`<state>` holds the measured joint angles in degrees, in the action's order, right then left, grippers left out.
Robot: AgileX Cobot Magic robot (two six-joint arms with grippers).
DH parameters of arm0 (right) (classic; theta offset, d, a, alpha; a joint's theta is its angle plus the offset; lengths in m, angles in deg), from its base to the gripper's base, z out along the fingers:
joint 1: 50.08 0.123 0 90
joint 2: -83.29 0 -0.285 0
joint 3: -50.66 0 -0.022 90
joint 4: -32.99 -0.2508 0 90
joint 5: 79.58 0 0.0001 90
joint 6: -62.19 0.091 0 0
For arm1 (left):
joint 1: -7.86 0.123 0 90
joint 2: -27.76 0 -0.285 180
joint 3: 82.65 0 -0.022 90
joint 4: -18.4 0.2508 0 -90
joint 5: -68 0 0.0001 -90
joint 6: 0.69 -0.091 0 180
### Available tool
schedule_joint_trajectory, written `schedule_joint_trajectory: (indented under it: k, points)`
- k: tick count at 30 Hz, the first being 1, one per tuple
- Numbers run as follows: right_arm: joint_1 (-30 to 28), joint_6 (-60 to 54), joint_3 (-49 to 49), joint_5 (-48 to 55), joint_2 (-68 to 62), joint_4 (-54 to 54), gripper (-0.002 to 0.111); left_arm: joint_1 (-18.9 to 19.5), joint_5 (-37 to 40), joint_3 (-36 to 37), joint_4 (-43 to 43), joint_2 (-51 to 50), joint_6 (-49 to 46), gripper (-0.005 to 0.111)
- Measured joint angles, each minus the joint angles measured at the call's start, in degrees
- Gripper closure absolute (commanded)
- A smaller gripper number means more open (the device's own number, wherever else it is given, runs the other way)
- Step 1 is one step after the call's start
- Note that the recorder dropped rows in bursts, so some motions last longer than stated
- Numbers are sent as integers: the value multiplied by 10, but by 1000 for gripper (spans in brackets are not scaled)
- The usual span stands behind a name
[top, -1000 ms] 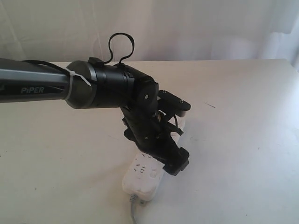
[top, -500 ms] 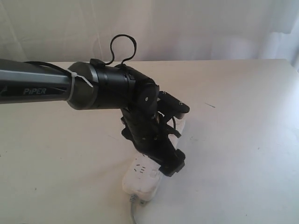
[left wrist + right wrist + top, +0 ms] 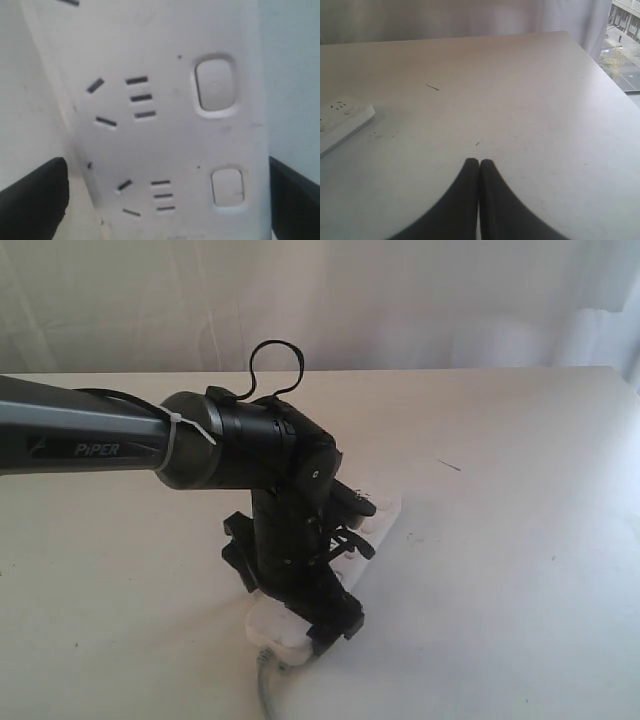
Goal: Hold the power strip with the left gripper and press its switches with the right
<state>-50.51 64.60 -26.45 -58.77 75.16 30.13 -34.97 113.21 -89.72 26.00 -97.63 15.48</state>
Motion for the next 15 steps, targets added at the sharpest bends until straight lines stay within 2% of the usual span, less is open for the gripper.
schedule_joint_trajectory:
  k: [5,12,13,15]
  points:
    - [0,0,0,0,0,0,108,0,27,0,1,0,25,2]
    - [0,0,0,0,0,0,108,0,-17,0,-3,0,-64,3]
    - [0,0,0,0,0,0,108,0,-14,0,-3,0,-68,7]
    - [0,0,0,0,0,0,108,0,-4,0,9,0,-70,32]
